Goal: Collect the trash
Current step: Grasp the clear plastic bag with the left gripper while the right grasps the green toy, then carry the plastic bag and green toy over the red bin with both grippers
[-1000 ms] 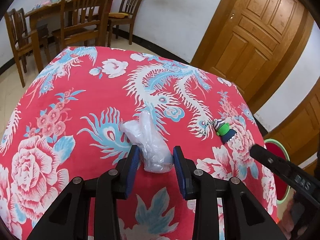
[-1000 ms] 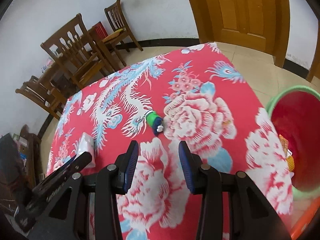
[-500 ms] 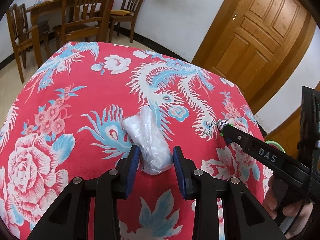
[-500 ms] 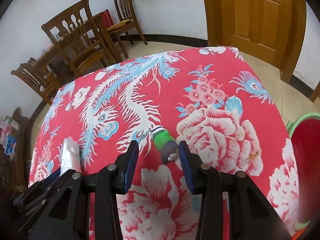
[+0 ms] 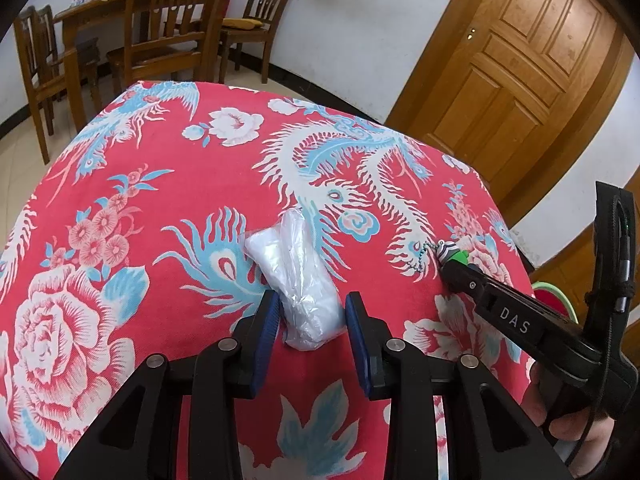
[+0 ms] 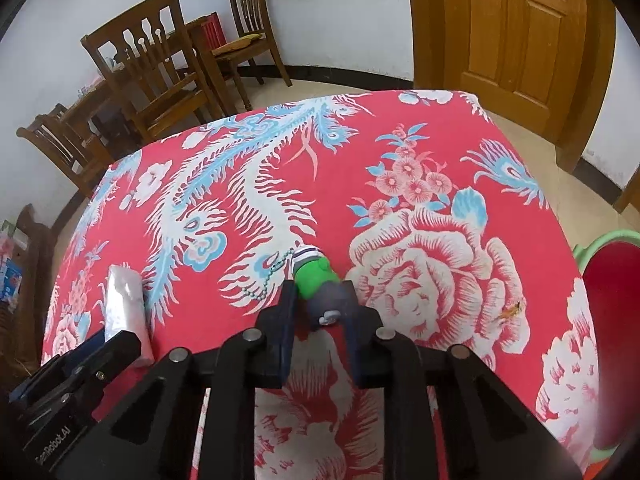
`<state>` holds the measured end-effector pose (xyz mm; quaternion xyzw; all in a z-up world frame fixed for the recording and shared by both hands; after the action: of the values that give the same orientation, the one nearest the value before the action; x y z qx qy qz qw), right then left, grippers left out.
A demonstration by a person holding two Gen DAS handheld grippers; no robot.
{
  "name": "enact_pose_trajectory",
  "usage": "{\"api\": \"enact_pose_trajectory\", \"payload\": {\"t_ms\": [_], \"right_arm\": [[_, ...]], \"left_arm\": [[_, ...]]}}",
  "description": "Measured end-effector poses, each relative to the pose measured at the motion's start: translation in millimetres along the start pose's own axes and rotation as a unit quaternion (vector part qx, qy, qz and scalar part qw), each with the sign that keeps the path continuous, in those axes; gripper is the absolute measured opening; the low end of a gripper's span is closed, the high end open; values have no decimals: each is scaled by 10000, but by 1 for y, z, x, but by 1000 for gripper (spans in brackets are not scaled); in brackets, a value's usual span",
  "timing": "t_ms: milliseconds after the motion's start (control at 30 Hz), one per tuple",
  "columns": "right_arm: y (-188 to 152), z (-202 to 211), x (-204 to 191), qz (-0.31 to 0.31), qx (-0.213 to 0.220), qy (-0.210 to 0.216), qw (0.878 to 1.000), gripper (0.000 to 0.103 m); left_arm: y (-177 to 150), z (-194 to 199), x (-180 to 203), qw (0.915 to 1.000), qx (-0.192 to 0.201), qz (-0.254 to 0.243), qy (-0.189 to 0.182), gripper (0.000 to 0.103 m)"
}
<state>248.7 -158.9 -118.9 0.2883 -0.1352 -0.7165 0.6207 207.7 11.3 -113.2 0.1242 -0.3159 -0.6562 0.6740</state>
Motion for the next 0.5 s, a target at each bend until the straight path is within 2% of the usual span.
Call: {"api": "enact_pose_trajectory", "payload": {"t_ms": [200, 500], "right_arm": [[-4, 16, 3, -136, 33, 155, 9998, 24], [-16, 63, 14, -395, 216, 495, 9978, 24]], "left_arm": [[1, 7, 3, 10000, 54, -17, -33, 34], [2, 24, 20, 9997, 148, -126, -139, 33]]}}
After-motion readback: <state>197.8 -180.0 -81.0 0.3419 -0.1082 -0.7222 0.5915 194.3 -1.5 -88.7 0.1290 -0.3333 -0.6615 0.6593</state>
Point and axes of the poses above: each gripper's, at about its wrist camera, not at the fingertips, and z roughly against the way its jaws point, x to its right, y to its top, the point moved 7 cm from there along -z, roughly the way its jaws point, and after that the axes turned 4 degrees about -z, right-handed, at the moved point
